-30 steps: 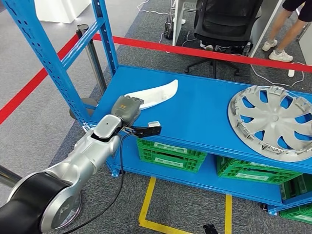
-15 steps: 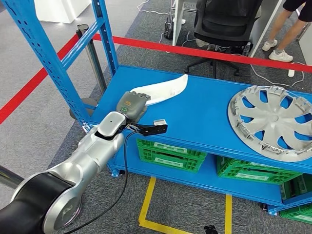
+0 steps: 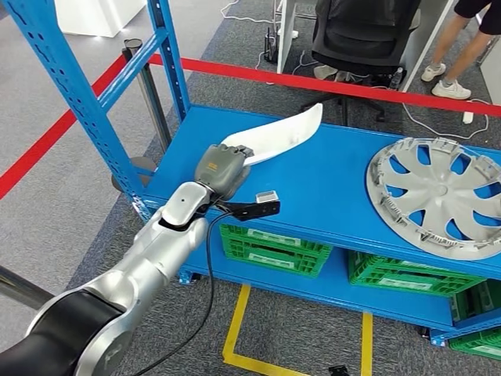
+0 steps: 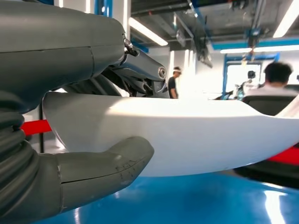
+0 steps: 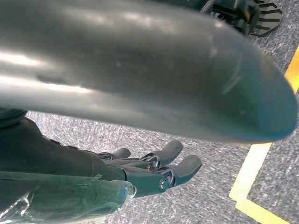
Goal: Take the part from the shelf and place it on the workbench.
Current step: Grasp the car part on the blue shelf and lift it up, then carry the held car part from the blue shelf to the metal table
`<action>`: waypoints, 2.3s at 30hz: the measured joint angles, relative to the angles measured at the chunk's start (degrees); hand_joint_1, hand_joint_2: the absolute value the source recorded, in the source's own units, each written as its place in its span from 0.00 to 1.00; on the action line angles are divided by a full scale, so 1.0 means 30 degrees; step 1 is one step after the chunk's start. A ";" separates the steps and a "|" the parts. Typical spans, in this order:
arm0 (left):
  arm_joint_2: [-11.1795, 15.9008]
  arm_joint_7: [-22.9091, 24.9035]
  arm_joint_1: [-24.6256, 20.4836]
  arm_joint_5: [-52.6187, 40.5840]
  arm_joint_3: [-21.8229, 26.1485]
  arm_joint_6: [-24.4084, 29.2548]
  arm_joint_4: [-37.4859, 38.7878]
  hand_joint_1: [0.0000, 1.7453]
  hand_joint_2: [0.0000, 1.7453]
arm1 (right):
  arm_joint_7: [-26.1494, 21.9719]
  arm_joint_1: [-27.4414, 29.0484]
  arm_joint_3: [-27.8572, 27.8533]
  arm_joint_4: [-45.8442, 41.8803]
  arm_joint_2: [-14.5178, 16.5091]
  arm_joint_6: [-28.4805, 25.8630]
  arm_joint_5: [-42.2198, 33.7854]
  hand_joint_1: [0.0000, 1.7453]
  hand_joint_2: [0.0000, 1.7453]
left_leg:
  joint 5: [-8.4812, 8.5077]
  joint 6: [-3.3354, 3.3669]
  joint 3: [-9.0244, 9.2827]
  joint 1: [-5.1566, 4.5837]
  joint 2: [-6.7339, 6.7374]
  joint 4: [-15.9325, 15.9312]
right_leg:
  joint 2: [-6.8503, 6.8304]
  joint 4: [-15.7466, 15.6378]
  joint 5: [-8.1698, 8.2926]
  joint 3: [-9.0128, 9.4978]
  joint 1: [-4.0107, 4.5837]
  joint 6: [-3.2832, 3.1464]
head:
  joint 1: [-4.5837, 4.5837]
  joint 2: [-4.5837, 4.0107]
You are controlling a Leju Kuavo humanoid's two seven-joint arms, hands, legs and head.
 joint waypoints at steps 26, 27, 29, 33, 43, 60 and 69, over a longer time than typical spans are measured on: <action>0.0328 -0.2490 0.4501 0.4125 -0.3220 -0.1841 -1.0523 1.00 1.00 | -0.0178 0.0190 -0.0874 -0.0004 0.0000 -0.0251 0.0266 0.00 0.00 | -0.0033 -0.0006 -0.0018 -0.0001 -0.0003 -0.0006 | -0.0008 -0.0005 -0.0039 -0.0011 -0.0001 0.0013 | -0.0002 0.0000; 0.0346 -0.2532 0.4718 0.4321 -0.3365 -0.1986 -1.0861 1.00 1.00 | -0.0178 0.0201 -0.0916 -0.0004 0.0000 -0.0255 0.0277 0.00 0.00 | -0.0039 -0.0006 -0.0016 -0.0002 -0.0002 -0.0007 | -0.0006 -0.0006 -0.0041 -0.0009 -0.0002 0.0012 | 0.0002 0.0000; 0.0382 -0.2524 0.5061 0.4501 -0.3616 -0.2115 -1.1411 1.00 1.00 | -0.0175 0.0229 -0.0987 -0.0004 0.0000 -0.0260 0.0301 0.00 0.00 | -0.0046 -0.0005 -0.0015 -0.0003 -0.0002 -0.0008 | -0.0005 -0.0007 -0.0043 -0.0011 -0.0002 0.0011 | 0.0002 0.0000; 0.0441 -0.2404 0.5478 0.4533 -0.3902 -0.2131 -1.2181 1.00 1.00 | -0.0173 0.0263 -0.1089 -0.0004 0.0000 -0.0264 0.0332 0.00 0.00 | -0.0047 -0.0005 -0.0015 -0.0002 -0.0002 -0.0009 | -0.0005 -0.0005 -0.0050 -0.0015 -0.0001 0.0001 | -0.0004 0.0000; 0.0537 -0.1894 0.5806 0.4513 -0.4193 -0.2146 -1.2790 1.00 1.00 | -0.0137 0.0321 -0.1140 -0.0004 0.0002 -0.0271 0.0342 0.00 0.00 | -0.0190 0.0185 -0.0013 -0.0172 -0.0006 0.0059 | -0.0004 -0.0032 -0.0096 0.0028 -0.0172 0.0155 | -0.0005 0.0000; 0.0539 -0.1670 0.6016 0.4335 -0.4264 -0.2273 -1.3087 1.00 1.00 | -0.0137 0.0283 -0.1408 -0.0002 0.0098 -0.0255 0.0362 0.00 0.00 | -0.0045 -0.0037 0.0159 -0.0009 0.0012 0.0032 | -0.0027 0.0437 -0.0552 0.0471 -0.0195 0.0382 | 0.0067 0.0000; 0.0694 -0.1585 0.6042 0.4295 -0.4406 -0.2422 -1.3116 1.00 1.00 | -0.0142 0.0326 -0.1488 -0.0004 0.0109 -0.0242 0.0408 0.00 0.00 | -0.3278 -0.0585 -0.1856 0.0078 0.0058 0.5556 | -0.0061 0.0512 0.0070 -0.0441 -0.0175 -0.0571 | -0.0049 0.0000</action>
